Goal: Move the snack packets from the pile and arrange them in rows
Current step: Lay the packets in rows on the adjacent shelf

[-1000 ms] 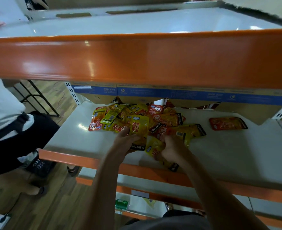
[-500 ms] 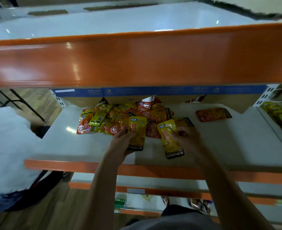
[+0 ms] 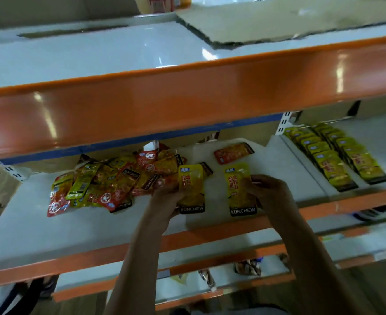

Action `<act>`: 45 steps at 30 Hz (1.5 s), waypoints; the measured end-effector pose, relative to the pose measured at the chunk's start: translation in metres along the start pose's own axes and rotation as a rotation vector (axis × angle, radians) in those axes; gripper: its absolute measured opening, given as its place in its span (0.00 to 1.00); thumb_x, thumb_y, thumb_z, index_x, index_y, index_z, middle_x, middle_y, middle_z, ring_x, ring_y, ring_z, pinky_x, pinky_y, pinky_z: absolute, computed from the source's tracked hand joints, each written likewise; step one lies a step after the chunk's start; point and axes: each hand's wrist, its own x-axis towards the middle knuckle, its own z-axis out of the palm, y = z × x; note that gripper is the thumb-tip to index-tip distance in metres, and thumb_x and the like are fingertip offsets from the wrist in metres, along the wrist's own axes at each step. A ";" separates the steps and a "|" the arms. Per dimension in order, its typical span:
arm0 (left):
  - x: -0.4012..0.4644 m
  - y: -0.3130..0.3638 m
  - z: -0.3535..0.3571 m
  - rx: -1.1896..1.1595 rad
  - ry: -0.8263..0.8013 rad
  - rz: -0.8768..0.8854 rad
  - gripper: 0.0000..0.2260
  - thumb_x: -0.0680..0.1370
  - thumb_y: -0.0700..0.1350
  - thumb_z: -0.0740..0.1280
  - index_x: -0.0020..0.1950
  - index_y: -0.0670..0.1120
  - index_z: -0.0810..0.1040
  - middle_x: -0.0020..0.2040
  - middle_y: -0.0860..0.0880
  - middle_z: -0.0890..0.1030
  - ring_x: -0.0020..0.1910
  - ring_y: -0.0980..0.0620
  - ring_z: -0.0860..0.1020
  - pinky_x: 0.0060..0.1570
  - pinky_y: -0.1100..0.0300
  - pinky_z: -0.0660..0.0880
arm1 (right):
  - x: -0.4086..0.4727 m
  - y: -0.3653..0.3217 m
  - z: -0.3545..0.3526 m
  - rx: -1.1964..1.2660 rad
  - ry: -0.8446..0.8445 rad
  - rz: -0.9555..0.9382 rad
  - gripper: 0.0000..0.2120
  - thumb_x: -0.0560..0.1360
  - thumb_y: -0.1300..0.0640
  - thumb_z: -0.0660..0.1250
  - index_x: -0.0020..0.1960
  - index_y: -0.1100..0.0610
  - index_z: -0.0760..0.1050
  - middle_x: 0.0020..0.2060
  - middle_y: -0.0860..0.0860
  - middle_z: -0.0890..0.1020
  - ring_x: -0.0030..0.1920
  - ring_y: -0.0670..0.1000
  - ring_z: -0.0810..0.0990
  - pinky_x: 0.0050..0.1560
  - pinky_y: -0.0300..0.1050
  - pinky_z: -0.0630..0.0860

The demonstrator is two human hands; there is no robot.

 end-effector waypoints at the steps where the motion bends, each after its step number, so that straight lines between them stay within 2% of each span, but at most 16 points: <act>1: 0.001 0.000 0.010 0.024 -0.020 0.001 0.07 0.77 0.40 0.71 0.54 0.48 0.82 0.48 0.49 0.86 0.46 0.52 0.84 0.43 0.58 0.79 | -0.001 0.001 -0.010 0.029 0.022 -0.002 0.07 0.72 0.61 0.75 0.49 0.60 0.83 0.36 0.53 0.85 0.33 0.49 0.82 0.33 0.40 0.77; 6: 0.001 -0.007 0.065 0.096 -0.060 -0.008 0.08 0.76 0.43 0.73 0.54 0.49 0.83 0.51 0.48 0.86 0.51 0.47 0.84 0.48 0.54 0.78 | -0.007 -0.002 -0.066 0.070 0.089 0.005 0.03 0.73 0.65 0.73 0.46 0.59 0.83 0.40 0.60 0.86 0.39 0.58 0.85 0.44 0.54 0.82; 14: -0.018 -0.023 0.167 0.113 -0.134 -0.010 0.07 0.74 0.41 0.74 0.52 0.44 0.84 0.48 0.45 0.87 0.43 0.49 0.86 0.40 0.58 0.81 | -0.015 -0.004 -0.161 0.053 0.116 -0.005 0.04 0.75 0.65 0.71 0.44 0.57 0.82 0.35 0.52 0.85 0.36 0.51 0.83 0.40 0.47 0.80; 17: -0.026 -0.029 0.207 0.086 -0.156 -0.001 0.10 0.74 0.41 0.74 0.54 0.42 0.84 0.48 0.42 0.86 0.47 0.41 0.85 0.48 0.50 0.81 | -0.014 -0.005 -0.201 0.024 0.112 -0.028 0.03 0.75 0.65 0.71 0.44 0.59 0.83 0.35 0.52 0.85 0.37 0.50 0.84 0.42 0.49 0.81; 18: -0.028 -0.031 0.221 0.074 -0.167 -0.003 0.10 0.74 0.42 0.74 0.54 0.41 0.84 0.49 0.40 0.86 0.48 0.38 0.85 0.46 0.48 0.82 | -0.012 -0.005 -0.214 0.015 0.120 -0.028 0.02 0.75 0.64 0.71 0.46 0.60 0.83 0.38 0.53 0.86 0.39 0.52 0.85 0.44 0.51 0.82; 20: -0.032 -0.035 0.248 0.066 -0.172 0.001 0.10 0.75 0.42 0.74 0.55 0.41 0.83 0.49 0.39 0.86 0.47 0.36 0.84 0.33 0.56 0.79 | -0.008 -0.005 -0.239 0.010 0.155 -0.017 0.05 0.75 0.64 0.72 0.51 0.62 0.82 0.43 0.56 0.86 0.43 0.54 0.85 0.46 0.51 0.82; 22: -0.036 -0.039 0.274 0.092 -0.162 0.006 0.10 0.75 0.43 0.74 0.54 0.42 0.84 0.46 0.40 0.86 0.43 0.39 0.84 0.30 0.60 0.71 | -0.005 -0.007 -0.264 0.020 0.178 -0.004 0.07 0.75 0.64 0.71 0.53 0.62 0.81 0.44 0.57 0.85 0.42 0.54 0.85 0.43 0.48 0.82; 24: -0.038 -0.041 0.299 0.111 -0.167 -0.007 0.09 0.75 0.43 0.73 0.54 0.42 0.83 0.44 0.43 0.86 0.37 0.47 0.84 0.31 0.62 0.73 | -0.004 -0.009 -0.288 0.023 0.163 -0.009 0.06 0.76 0.64 0.70 0.52 0.62 0.82 0.44 0.57 0.86 0.42 0.54 0.85 0.41 0.47 0.81; 29: -0.032 -0.041 0.345 0.135 -0.206 -0.036 0.09 0.77 0.39 0.71 0.55 0.37 0.81 0.32 0.47 0.80 0.19 0.59 0.73 0.20 0.70 0.67 | 0.010 -0.006 -0.333 0.011 0.223 -0.021 0.09 0.76 0.59 0.71 0.56 0.59 0.81 0.46 0.55 0.86 0.49 0.55 0.85 0.53 0.55 0.82; 32: -0.020 -0.036 0.367 0.177 -0.249 -0.002 0.09 0.76 0.41 0.72 0.56 0.41 0.83 0.41 0.44 0.85 0.27 0.56 0.81 0.25 0.67 0.73 | 0.024 -0.003 -0.350 0.028 0.285 -0.012 0.09 0.75 0.57 0.72 0.54 0.57 0.82 0.45 0.53 0.87 0.48 0.54 0.86 0.53 0.56 0.82; 35: -0.002 -0.033 0.390 0.142 -0.282 0.013 0.09 0.75 0.40 0.73 0.55 0.43 0.85 0.49 0.43 0.86 0.48 0.45 0.85 0.47 0.54 0.81 | 0.041 -0.004 -0.366 0.094 0.335 -0.006 0.08 0.74 0.60 0.73 0.53 0.59 0.81 0.45 0.57 0.86 0.48 0.57 0.85 0.55 0.58 0.81; 36: 0.005 -0.032 0.398 0.120 -0.298 0.010 0.09 0.75 0.39 0.73 0.55 0.42 0.85 0.50 0.43 0.86 0.48 0.43 0.85 0.49 0.52 0.81 | 0.047 -0.005 -0.371 0.113 0.345 -0.005 0.06 0.74 0.61 0.73 0.52 0.59 0.81 0.45 0.58 0.86 0.47 0.58 0.85 0.54 0.57 0.81; 39: 0.026 -0.022 0.425 0.177 -0.308 0.056 0.08 0.74 0.38 0.73 0.53 0.41 0.84 0.47 0.42 0.85 0.37 0.47 0.83 0.33 0.62 0.77 | 0.062 -0.010 -0.387 0.143 0.368 -0.012 0.05 0.75 0.62 0.72 0.50 0.58 0.80 0.44 0.58 0.86 0.43 0.55 0.85 0.47 0.50 0.82; 40: 0.032 -0.018 0.433 0.196 -0.311 0.063 0.09 0.74 0.39 0.73 0.54 0.41 0.84 0.46 0.43 0.86 0.37 0.48 0.84 0.33 0.63 0.77 | 0.068 -0.012 -0.392 0.149 0.378 -0.018 0.05 0.75 0.62 0.72 0.50 0.57 0.80 0.43 0.57 0.86 0.41 0.54 0.85 0.45 0.48 0.82; 43: 0.050 -0.013 0.456 0.240 -0.339 0.052 0.08 0.74 0.42 0.74 0.53 0.46 0.86 0.48 0.46 0.87 0.49 0.48 0.85 0.49 0.56 0.80 | 0.082 -0.016 -0.407 0.167 0.422 -0.028 0.05 0.74 0.62 0.73 0.48 0.56 0.79 0.42 0.56 0.85 0.39 0.52 0.84 0.42 0.45 0.81; 45: 0.061 -0.012 0.468 0.272 -0.334 0.069 0.07 0.73 0.44 0.75 0.50 0.47 0.86 0.48 0.46 0.87 0.51 0.46 0.84 0.50 0.52 0.79 | 0.092 -0.017 -0.417 0.172 0.433 -0.024 0.05 0.74 0.63 0.73 0.48 0.57 0.79 0.41 0.56 0.85 0.38 0.50 0.83 0.39 0.42 0.81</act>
